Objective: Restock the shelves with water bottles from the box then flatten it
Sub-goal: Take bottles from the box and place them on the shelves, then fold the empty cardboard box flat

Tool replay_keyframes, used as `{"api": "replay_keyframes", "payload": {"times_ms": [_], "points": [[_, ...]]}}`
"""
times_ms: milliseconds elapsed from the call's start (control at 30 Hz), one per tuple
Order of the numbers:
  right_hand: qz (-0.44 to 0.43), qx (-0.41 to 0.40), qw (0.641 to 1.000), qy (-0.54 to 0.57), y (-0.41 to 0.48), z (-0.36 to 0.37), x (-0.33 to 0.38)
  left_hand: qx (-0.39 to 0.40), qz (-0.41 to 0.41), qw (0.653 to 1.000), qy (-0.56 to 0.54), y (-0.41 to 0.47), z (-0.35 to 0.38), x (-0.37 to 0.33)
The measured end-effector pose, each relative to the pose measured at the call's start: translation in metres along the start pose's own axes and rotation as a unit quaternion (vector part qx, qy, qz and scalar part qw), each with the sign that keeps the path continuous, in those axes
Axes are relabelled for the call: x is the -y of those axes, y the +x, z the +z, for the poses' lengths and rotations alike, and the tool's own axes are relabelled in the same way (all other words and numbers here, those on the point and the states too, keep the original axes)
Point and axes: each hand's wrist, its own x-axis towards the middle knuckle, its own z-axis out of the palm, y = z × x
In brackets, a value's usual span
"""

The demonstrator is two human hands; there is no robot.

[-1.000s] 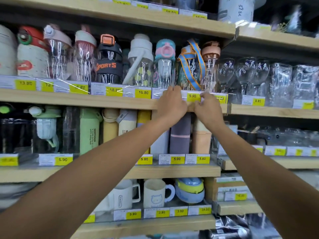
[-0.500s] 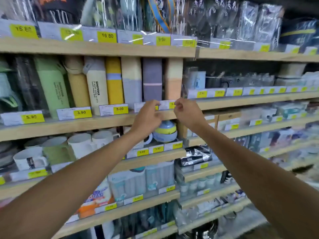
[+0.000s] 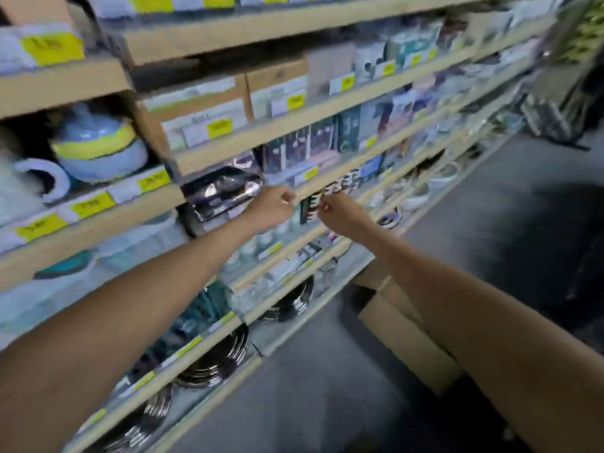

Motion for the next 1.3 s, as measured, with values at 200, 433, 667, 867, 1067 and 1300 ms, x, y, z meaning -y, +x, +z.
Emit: {"api": "replay_keyframes", "payload": {"times_ms": [200, 433, 667, 867, 1067, 1300], "points": [[0.133, 0.004, 0.990, 0.035, 0.012, -0.013, -0.162, 0.122, -0.011, 0.993, -0.001, 0.074, 0.133, -0.044], [0.268, -0.016, 0.959, 0.089, -0.005, -0.016, -0.298, 0.245, 0.020, 0.969, 0.008, 0.116, 0.258, -0.095], [0.383, -0.027, 0.911, 0.148, -0.021, 0.013, -0.369, 0.348, 0.059, 0.935, 0.042, 0.145, 0.352, -0.095], [0.461, -0.044, 0.867, 0.187, -0.034, 0.056, -0.423, 0.428, 0.088, 0.897, 0.063, 0.175, 0.425, -0.086], [0.490, -0.045, 0.845, 0.208, -0.062, 0.105, -0.463, 0.452, 0.088, 0.885, 0.071, 0.160, 0.494, -0.061], [0.517, -0.059, 0.823, 0.228, -0.109, 0.213, -0.539, 0.473, 0.104, 0.870, 0.089, 0.116, 0.627, 0.009]]}}
